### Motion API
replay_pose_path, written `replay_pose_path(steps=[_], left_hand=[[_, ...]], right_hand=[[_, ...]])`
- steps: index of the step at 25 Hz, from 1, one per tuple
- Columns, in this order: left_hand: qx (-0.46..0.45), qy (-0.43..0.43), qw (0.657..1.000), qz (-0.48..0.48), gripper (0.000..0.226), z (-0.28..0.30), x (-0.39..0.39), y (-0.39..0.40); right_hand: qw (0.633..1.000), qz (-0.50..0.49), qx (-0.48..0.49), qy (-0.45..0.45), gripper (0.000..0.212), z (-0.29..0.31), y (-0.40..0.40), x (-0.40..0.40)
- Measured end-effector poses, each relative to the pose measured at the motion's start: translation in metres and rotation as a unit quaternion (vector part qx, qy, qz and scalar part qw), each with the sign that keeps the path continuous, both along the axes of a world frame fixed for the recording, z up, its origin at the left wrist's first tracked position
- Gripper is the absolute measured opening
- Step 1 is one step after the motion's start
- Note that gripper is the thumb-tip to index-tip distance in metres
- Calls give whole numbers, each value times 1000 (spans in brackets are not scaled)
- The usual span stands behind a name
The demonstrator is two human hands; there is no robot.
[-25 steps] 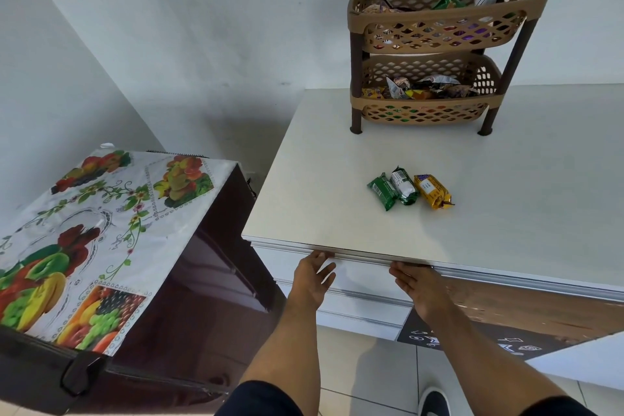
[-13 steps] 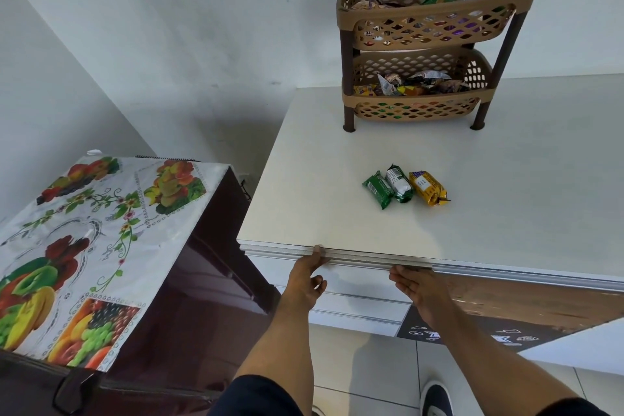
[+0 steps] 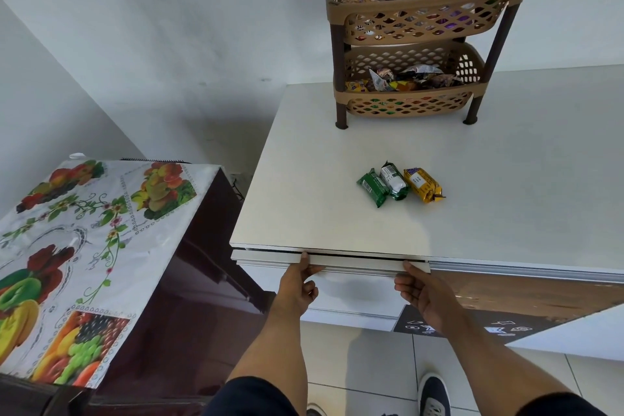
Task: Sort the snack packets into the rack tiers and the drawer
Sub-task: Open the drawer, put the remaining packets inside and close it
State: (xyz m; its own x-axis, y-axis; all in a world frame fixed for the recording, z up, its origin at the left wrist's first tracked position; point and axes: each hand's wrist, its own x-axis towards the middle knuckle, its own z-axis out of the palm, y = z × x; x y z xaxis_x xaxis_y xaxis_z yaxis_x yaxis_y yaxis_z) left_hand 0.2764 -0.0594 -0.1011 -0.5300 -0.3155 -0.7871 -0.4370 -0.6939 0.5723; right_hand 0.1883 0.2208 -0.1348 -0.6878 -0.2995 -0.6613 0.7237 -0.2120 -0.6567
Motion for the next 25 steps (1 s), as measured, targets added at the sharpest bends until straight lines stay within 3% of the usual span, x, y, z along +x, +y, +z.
replay_pose_path(steps=[4, 9, 14, 16, 19, 25], left_hand=[[27, -7, 1000, -14, 15, -1, 2, -8], [27, -12, 999, -37, 14, -4, 5, -14], [15, -18, 998, -67, 21, -4, 10, -19], [21, -26, 996, -85, 30, -3, 21, -19], [30, -48, 987, -147, 43, -2, 56, -24], [57, -67, 975, -205, 45, -4, 121, -21]], right_hand=[[999, 6, -5, -31, 21, 4, 2, -2], [999, 9, -5, -42, 33, 5, 7, -3], [998, 22, -14, -53, 20, 11, 9, 1], [998, 45, -7, -43, 12, 14, 15, 7], [992, 121, 8, -42, 18, 12, 33, 28], [976, 191, 10, -108, 27, -1, 63, 78]])
